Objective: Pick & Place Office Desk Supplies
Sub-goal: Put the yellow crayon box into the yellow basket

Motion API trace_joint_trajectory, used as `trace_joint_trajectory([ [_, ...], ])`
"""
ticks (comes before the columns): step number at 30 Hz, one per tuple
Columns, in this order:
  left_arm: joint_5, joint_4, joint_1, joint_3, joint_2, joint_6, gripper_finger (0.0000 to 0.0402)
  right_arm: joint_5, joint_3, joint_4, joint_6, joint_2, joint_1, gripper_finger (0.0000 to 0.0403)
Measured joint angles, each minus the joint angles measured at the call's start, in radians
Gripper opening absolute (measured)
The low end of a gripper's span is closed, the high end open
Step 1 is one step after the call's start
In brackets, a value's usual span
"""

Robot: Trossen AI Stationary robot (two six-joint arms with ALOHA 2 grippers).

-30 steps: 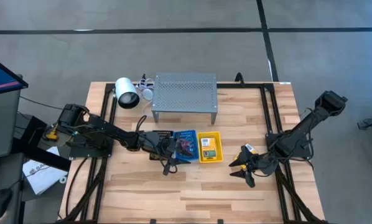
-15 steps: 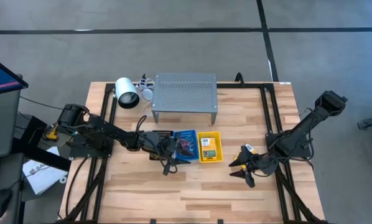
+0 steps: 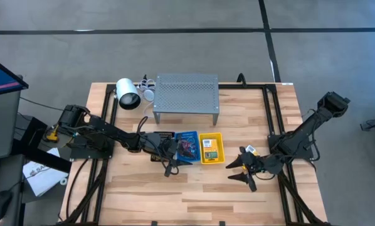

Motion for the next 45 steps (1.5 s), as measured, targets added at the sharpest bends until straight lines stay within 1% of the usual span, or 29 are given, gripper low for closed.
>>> trace_joint_trajectory([
  [3,0.0,0.0,0.0,0.0,0.0,0.0,0.0136,-0.011,0.071,-0.043,-0.056,0.036,0.003,0.0207],
  [5,0.0,0.0,0.0,0.0,0.0,0.0,0.0136,-0.013,0.13,-0.161,-0.055,0.068,0.003,0.0207],
  [9,0.0,-0.001,0.0,0.0,0.0,0.0,0.0136,-0.013,0.25,-0.454,0.056,0.161,-0.001,0.0207],
  [12,0.0,-0.001,0.0,0.0,0.0,0.0,0.0136,-0.024,0.316,-0.615,0.142,0.232,0.002,0.0207],
  [21,0.0,-0.002,0.0,0.0,0.0,0.029,0.0136,-0.063,0.476,-0.841,0.326,0.399,0.003,0.0207],
  [27,0.0,-0.006,0.0,0.0,0.0,0.031,0.0136,-0.08,0.573,-1.016,0.504,0.505,0.015,0.0207],
  [31,0.0,-0.015,0.0,0.0,0.0,0.031,0.0136,-0.111,0.646,-1.117,0.61,0.589,0.016,0.0207],
  [36,0.0,-0.059,0.0,0.0,0.0,0.027,0.0136,-0.134,0.767,-1.32,0.716,0.722,0.005,0.0207],
  [40,0.0,-0.094,-0.01,0.0,0.0,0.02,0.0136,-0.177,0.873,-1.489,0.763,0.825,-0.018,0.0207],
  [45,0.0,-0.109,-0.04,0.0,0.0,0.017,0.0136,-0.201,0.98,-1.576,0.757,0.92,-0.044,0.0207],
])
